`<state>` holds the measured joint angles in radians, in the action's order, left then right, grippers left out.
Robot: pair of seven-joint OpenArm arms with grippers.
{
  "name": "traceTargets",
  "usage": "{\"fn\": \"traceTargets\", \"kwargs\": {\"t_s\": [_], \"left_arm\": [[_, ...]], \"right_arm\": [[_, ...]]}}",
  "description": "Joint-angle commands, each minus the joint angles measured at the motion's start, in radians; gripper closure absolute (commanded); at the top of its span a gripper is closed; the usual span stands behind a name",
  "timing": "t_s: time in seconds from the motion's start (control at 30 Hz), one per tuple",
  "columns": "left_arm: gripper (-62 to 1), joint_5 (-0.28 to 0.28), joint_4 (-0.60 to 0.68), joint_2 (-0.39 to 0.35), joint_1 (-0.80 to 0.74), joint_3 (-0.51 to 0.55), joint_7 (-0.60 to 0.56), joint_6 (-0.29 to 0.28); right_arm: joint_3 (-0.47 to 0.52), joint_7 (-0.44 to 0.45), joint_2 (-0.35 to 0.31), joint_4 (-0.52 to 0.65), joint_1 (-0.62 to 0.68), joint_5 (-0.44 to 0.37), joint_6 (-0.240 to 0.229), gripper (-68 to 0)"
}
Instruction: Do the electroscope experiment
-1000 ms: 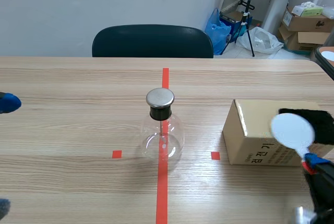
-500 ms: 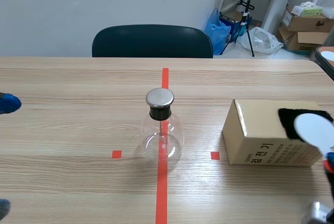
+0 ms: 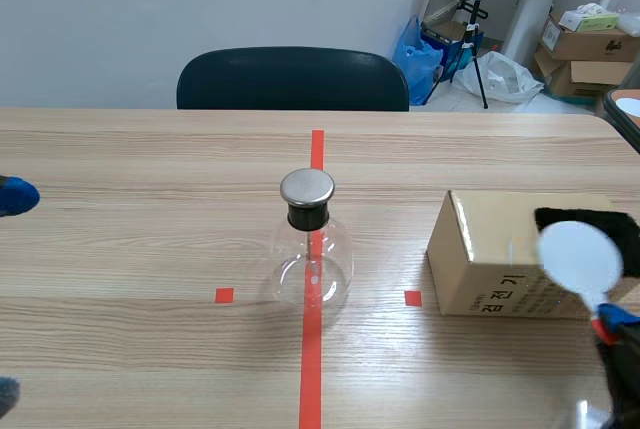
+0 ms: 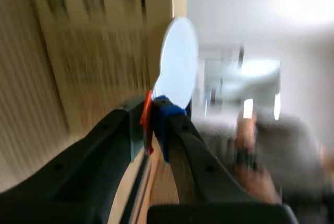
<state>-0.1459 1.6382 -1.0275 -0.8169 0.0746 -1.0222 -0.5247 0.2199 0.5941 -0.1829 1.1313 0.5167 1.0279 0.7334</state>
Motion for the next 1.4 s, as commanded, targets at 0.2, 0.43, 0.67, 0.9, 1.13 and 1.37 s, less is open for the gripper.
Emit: {"fn": "traceTargets", "kwargs": {"t_s": [0.2,0.43,0.67,0.9,1.13,1.37], "left_arm": [[-62.3,-0.011,0.007,0.010,0.003,0.001,-0.013,-0.002],[-62.3,-0.011,0.007,0.010,0.003,0.001,-0.013,-0.002],[-62.3,-0.014,0.007,0.010,0.003,0.001,-0.013,-0.002],[-62.3,-0.014,0.007,0.010,0.003,0.001,-0.013,-0.002],[-62.3,-0.014,0.007,0.010,0.003,0.001,-0.014,-0.002],[-62.3,-0.015,0.007,0.010,0.003,0.001,-0.014,-0.002]], "right_arm": [[0.017,0.068,-0.024,0.007,0.002,0.002,0.050,-1.5],[0.014,0.138,-0.024,0.006,-0.014,0.043,0.050,-1.5],[0.016,0.004,-0.024,0.006,-0.019,0.043,0.050,-1.5],[0.015,-0.161,-0.019,0.006,-0.018,0.046,0.050,-1.5],[0.017,-0.010,-0.012,0.027,-0.013,0.058,0.050,-1.5],[0.014,0.090,-0.005,0.027,-0.015,0.080,0.050,-1.5]]}}
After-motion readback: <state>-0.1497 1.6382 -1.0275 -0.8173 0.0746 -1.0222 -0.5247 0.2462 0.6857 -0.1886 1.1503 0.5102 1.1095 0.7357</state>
